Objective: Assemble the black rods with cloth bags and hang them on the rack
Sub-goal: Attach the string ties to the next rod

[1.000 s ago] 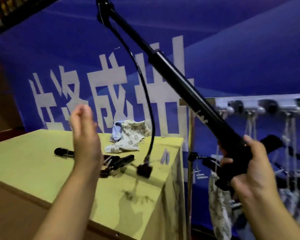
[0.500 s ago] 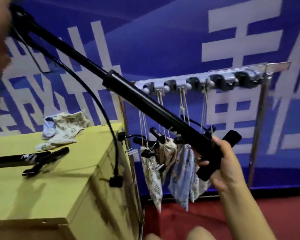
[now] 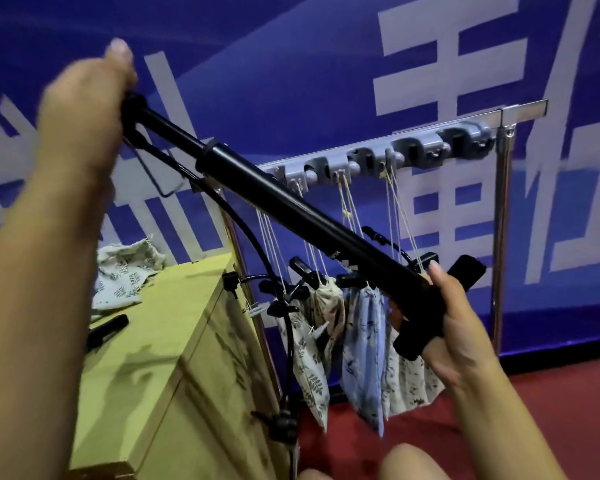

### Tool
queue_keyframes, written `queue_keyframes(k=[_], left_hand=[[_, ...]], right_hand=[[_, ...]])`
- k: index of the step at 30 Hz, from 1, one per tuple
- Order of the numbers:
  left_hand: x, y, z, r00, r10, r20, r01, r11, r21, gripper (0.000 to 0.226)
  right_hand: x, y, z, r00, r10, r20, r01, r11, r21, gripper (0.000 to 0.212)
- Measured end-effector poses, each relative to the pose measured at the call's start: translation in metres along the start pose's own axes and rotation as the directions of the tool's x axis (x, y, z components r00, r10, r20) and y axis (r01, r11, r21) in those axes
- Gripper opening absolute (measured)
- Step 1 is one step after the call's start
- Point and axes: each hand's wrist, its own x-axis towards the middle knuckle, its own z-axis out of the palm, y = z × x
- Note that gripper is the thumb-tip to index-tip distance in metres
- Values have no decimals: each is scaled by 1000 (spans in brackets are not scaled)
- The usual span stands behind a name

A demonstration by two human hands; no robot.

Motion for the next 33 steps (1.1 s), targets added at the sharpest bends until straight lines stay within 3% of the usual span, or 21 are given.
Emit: queue_keyframes(k=[5, 7, 11, 13, 15, 17, 19, 21, 23, 25, 29, 32, 33], left_hand=[[-37, 6, 32, 997, 70, 31, -70, 997, -15, 27], [-44, -1, 40, 997, 66, 38, -66, 998, -3, 27], [-55, -1, 46, 997, 77, 10, -77, 996, -46, 31], [-57, 4, 44, 993, 115, 27, -113, 992, -56, 32], [-54, 10, 38, 982, 140, 130, -132, 989, -68, 38], [-51, 16, 27, 930, 167, 328, -137, 984, -112, 50], [-46, 17, 15, 843, 206, 497, -221, 975, -29, 66], [-41, 15, 8, 789, 233, 569, -379, 913, 151, 73], [-38, 13, 7, 775, 256, 578, -432, 882, 189, 75], [-41, 11, 12, 765, 259, 590, -399, 909, 118, 79], [-47, 1, 18, 820, 311, 480, -419, 898, 135, 85], [-51, -9, 20, 841, 317, 439, -402, 908, 115, 84], [-54, -12, 22, 850, 296, 436, -368, 926, 89, 81]], right_hand=[[0, 8, -1, 1000, 25, 3, -25, 1000, 15, 37], [1, 14, -2, 1000, 19, -1, -19, 999, 39, 51], [1, 20, -3, 999, 47, -1, -46, 993, 106, 43], [1, 22, -3, 997, 82, 1, -81, 986, 146, 51], [5, 20, -4, 987, 156, 23, -158, 969, 191, 65], [10, 17, -6, 952, 291, 92, -304, 922, 238, 81], [14, 15, -12, 896, 402, 188, -441, 853, 280, 76], [17, 15, -15, 858, 454, 242, -512, 797, 320, 65], [17, 16, -15, 836, 466, 289, -545, 766, 342, 62], [18, 18, -16, 826, 471, 309, -559, 754, 345, 63], [18, 16, -18, 802, 431, 413, -583, 713, 389, 65], [26, 29, -30, 739, 418, 528, -634, 697, 335, 69], [23, 31, -25, 788, 414, 457, -581, 746, 326, 68]])
